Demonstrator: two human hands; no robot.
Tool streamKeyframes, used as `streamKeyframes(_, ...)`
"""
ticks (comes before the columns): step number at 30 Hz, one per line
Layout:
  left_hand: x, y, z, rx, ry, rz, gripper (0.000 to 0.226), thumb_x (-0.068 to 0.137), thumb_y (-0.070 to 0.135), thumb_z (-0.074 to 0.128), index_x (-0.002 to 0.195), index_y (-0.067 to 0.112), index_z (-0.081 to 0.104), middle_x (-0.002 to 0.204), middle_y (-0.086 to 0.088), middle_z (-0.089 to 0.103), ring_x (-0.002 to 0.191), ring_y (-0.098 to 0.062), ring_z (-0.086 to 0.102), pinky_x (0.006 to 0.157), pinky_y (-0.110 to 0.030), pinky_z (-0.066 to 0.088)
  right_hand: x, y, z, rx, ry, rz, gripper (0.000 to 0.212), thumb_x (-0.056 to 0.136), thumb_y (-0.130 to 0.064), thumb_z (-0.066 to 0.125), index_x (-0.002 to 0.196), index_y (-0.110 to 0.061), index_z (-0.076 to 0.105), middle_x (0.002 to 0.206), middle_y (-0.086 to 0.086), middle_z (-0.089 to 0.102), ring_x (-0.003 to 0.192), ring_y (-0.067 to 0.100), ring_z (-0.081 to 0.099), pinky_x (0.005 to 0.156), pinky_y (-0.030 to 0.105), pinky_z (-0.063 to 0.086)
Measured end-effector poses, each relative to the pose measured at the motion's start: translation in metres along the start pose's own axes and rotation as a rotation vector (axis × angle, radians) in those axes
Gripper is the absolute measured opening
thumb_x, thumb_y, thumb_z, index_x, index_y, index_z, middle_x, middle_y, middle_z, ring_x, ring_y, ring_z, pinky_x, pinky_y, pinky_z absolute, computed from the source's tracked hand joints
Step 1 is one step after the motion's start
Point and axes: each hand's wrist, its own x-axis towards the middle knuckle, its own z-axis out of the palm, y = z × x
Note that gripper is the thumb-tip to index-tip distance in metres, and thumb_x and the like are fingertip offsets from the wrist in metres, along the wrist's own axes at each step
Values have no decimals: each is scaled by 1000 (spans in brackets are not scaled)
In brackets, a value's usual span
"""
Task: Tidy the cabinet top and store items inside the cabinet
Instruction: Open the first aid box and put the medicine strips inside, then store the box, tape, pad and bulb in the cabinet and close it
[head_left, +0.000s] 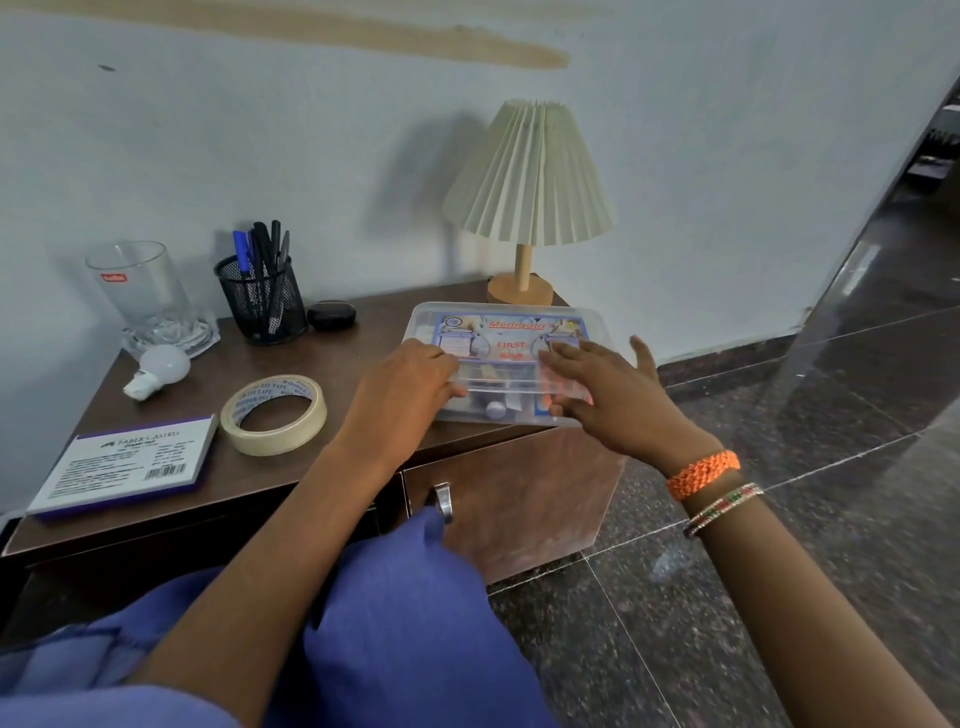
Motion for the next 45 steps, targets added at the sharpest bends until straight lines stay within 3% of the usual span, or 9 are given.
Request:
streamKeyframes(3,2,-10,-1,-98,-50,-124,28,91,27,56,115,15,67,116,-7,67,111,-23,56,88,-35,44,6,9,7,99,74,29,57,93,-30,58,145,-31,36,153,-6,34,145,19,23,115,43,24)
streamKeyframes(11,-1,-6,0,-112,-98,-178,39,91,25,58,128,18,57,130,-7,60,118,-25,55,95,-35,43,7,18,24,165,279,58,45,90,-28,62,134,-33,53,141,-9,50,138,12,38,101,36,43)
streamKeyframes(21,-7,-2,3,239,-8,-12,30,62,22,85,89,13,73,82,-5,75,64,-21,71,44,-24,49,7,18,27,176,320,72,44,88,-33,65,131,-34,56,139,-12,53,137,10,40,97,37,46)
streamKeyframes(26,-6,1,-6,243,-20,-54,27,84,32,67,107,19,68,96,-5,74,78,-24,70,57,-29,48,5,8,28,130,287,97,44,90,-26,62,133,-26,55,140,-3,53,138,20,40,109,45,34)
streamKeyframes(29,0,1,-15,236,-130,-54,37,93,41,50,126,24,55,117,-5,65,104,-25,61,76,-34,45,-5,-23,33,-1,497,57,33,83,-10,63,115,-16,65,123,7,64,120,30,54,103,53,35)
streamKeyframes(33,-7,-2,-25,22,-296,-84,48,90,39,55,135,25,45,137,0,51,125,-23,48,95,-36,40,-25,-84,58,447,481,54,7,80,-10,56,85,-13,61,85,4,62,81,22,57,69,33,45)
streamKeyframes(36,-19,-1,-32,-19,-319,-39,46,90,28,56,134,22,46,137,0,47,123,-21,47,97,-40,43,-33,-116,95,851,334,321,12,81,-9,58,92,-8,55,95,8,58,91,25,55,76,23,36)
streamKeyframes(40,-36,11,-30,-54,-252,-95,33,91,19,50,124,18,53,119,-4,54,109,-21,52,88,-39,46,-30,-144,123,1184,257,691,29,88,-12,59,108,3,43,116,20,48,113,35,46,92,33,36)
streamKeyframes(45,-61,8,3,-218,-190,-245,27,88,10,52,113,11,60,113,-6,59,107,-20,54,90,-28,41,-19,-158,134,1296,155,776,23,93,-19,49,105,-7,33,115,22,58,102,39,57,80,38,43)
